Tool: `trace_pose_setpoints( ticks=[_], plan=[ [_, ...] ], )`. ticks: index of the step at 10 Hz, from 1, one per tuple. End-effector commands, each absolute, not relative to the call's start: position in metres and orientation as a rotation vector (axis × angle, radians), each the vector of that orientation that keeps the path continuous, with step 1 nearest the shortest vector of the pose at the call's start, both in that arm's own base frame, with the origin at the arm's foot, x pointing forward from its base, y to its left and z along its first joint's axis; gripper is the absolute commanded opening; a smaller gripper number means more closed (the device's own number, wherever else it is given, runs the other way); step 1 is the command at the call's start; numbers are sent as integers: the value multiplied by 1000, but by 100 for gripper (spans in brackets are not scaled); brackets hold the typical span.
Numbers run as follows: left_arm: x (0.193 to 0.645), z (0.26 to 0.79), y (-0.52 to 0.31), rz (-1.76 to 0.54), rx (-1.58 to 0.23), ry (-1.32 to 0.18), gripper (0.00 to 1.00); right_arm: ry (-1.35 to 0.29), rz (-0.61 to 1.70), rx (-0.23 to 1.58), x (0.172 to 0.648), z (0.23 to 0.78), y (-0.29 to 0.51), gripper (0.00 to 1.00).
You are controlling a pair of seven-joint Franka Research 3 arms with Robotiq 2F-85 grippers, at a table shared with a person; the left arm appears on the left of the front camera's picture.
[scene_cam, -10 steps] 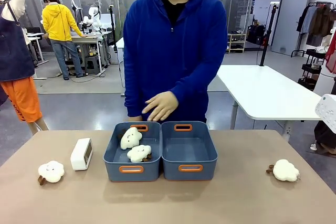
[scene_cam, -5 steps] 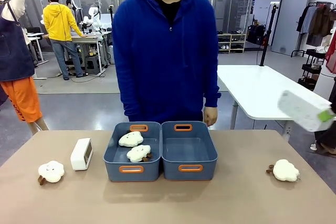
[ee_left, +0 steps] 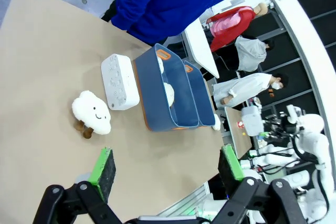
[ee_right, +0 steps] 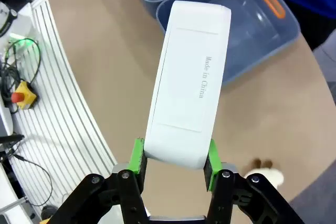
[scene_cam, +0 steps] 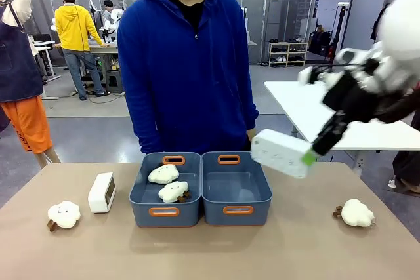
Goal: Sort the digital clocks into the basket.
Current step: Pick up the Digital clock from the table and place it into the empty Plastic storage basket.
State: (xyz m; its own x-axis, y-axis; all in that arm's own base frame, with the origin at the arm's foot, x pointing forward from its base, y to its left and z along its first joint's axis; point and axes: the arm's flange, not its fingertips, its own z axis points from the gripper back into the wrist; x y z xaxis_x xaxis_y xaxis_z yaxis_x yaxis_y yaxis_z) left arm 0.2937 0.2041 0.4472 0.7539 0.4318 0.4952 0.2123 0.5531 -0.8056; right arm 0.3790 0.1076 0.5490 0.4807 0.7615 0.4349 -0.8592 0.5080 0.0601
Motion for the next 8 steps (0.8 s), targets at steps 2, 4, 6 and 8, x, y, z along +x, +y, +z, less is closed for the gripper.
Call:
trace_pose_setpoints(
  ticks=[2,4,6,8],
  plan=[
    [296,448,206,140,-1020,-754,100,-371,1058,259,429,523,159,9],
    [296,448,206,140,-1020,-754,100,-373,1096,226,456,488,187,9],
    [296,448,206,140,-1020,-754,100,-337,1131,265,470,455,197,9],
    [296,448,206,140,-1020,-754,100,-309,1177,245,477,425,206,9]
  ],
)
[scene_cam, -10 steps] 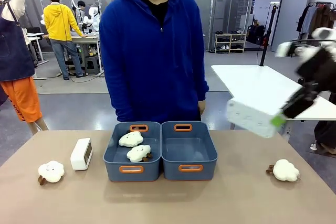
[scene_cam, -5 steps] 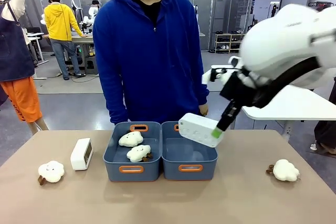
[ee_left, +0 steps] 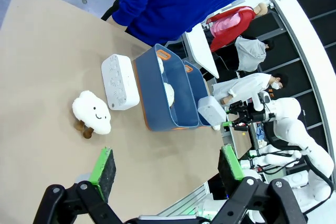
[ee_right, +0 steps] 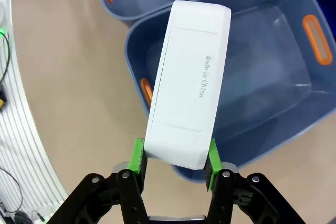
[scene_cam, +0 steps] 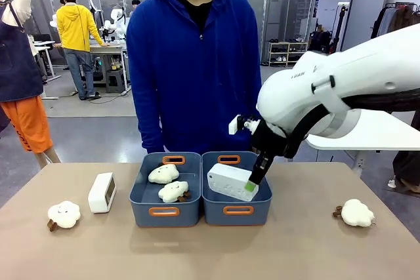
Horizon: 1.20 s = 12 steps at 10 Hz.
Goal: Sort the digital clocks into the basket.
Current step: Pick up the Digital clock from the table and place it into the empty Plastic storage basket.
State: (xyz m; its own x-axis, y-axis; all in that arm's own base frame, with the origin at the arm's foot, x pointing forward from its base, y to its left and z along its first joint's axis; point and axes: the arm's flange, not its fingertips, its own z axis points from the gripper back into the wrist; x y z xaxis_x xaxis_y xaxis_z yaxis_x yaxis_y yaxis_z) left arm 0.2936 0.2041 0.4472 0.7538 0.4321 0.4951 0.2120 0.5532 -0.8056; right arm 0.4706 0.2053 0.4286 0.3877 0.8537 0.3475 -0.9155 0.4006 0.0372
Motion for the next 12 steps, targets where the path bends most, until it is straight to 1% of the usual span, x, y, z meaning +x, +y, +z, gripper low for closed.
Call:
trace_pose_setpoints(
  ticks=[1,5,6,7,8,9,10,12],
  plan=[
    [296,448,206,140,-1020,-754,100,-308,1179,256,480,416,208,9],
    [296,448,206,140,-1020,-754,100,-274,1158,235,492,390,201,9],
    [296,448,206,140,-1020,-754,100,-278,1146,245,495,389,200,65],
    [296,448,206,140,-1020,-754,100,-279,1139,251,495,390,199,69],
    [296,448,206,140,-1020,-754,100,-283,1136,250,495,391,198,82],
    [296,448,206,140,-1020,-754,100,-285,1135,250,494,391,199,86],
    [296,448,206,140,-1020,-754,100,-291,1135,253,492,393,199,99],
    [296,448,206,140,-1020,-754,100,-356,1092,277,483,406,189,100]
  ],
)
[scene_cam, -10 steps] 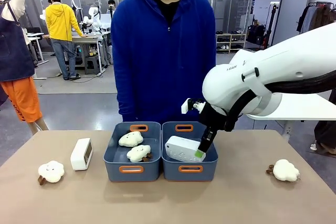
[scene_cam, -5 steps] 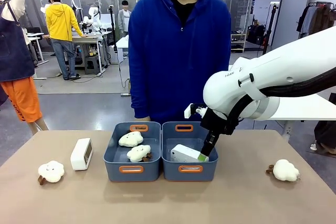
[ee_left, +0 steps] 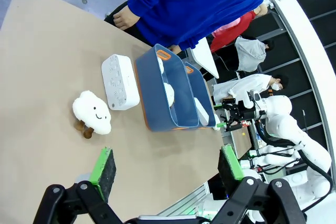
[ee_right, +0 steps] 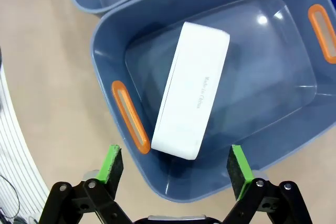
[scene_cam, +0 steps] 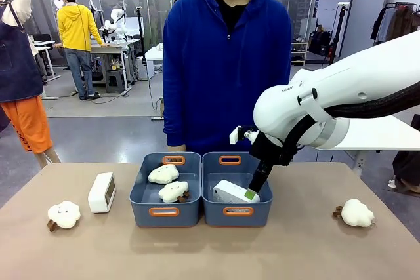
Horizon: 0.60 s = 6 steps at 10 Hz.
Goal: Sort the digital clocks into the basket.
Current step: Pick up the Digital clock from the table and place it into the empty Plastic storage basket.
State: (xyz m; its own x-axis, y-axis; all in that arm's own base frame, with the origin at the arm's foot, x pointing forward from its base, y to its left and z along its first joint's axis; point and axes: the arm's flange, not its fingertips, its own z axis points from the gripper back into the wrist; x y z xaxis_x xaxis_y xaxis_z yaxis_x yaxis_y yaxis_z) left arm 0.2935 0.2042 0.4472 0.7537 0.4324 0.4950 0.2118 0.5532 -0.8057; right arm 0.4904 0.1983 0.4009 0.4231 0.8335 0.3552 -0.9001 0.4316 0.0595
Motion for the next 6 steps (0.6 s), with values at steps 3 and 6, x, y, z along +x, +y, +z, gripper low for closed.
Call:
trace_pose_setpoints(
  ticks=[3,6],
  plan=[
    [296,448,206,140,-1020,-754,100,-269,1119,245,491,395,199,100],
    [296,448,206,140,-1020,-754,100,-269,1119,245,491,395,199,100]
  ],
)
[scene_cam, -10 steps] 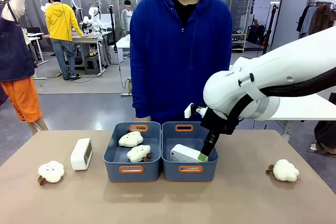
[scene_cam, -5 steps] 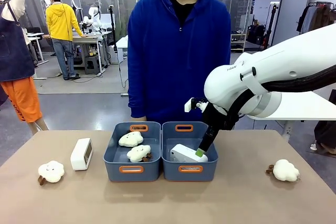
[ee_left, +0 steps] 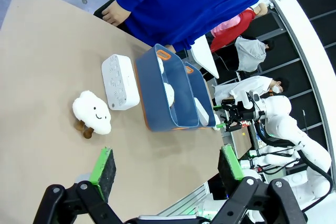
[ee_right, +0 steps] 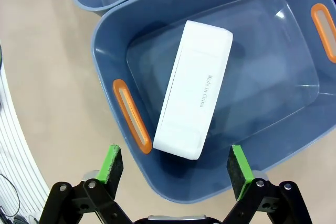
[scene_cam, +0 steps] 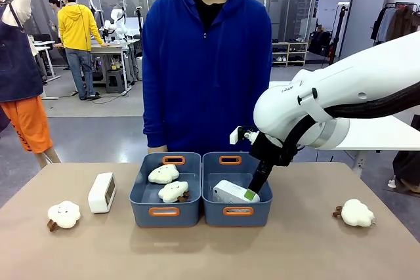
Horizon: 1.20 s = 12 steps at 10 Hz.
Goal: Sort the digital clocks into the basket.
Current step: Pick up the Digital clock from the table and place it into the empty Plastic storage basket.
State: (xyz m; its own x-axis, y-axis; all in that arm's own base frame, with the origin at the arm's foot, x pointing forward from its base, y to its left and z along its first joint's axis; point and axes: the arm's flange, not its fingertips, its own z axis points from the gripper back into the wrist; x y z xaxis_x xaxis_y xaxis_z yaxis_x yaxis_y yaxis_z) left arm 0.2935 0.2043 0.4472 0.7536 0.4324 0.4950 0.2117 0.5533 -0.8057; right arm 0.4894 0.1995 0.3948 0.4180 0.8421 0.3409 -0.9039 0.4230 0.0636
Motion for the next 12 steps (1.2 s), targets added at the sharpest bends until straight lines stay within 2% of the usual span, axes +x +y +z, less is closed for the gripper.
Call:
trace_pose_setpoints(
  ticks=[1,3,6,7,11,12],
  plan=[
    [296,448,206,140,-1020,-754,100,-269,1119,245,491,395,199,100],
    [296,448,206,140,-1020,-754,100,-274,1110,252,489,395,199,100],
    [296,448,206,140,-1020,-754,100,-449,1018,500,433,486,120,100],
    [296,448,206,140,-1020,-754,100,-516,968,586,419,501,93,100],
    [296,448,206,140,-1020,-754,100,-755,588,871,357,488,-24,100],
    [296,448,206,140,-1020,-754,100,-766,505,913,347,479,-44,100]
  ],
)
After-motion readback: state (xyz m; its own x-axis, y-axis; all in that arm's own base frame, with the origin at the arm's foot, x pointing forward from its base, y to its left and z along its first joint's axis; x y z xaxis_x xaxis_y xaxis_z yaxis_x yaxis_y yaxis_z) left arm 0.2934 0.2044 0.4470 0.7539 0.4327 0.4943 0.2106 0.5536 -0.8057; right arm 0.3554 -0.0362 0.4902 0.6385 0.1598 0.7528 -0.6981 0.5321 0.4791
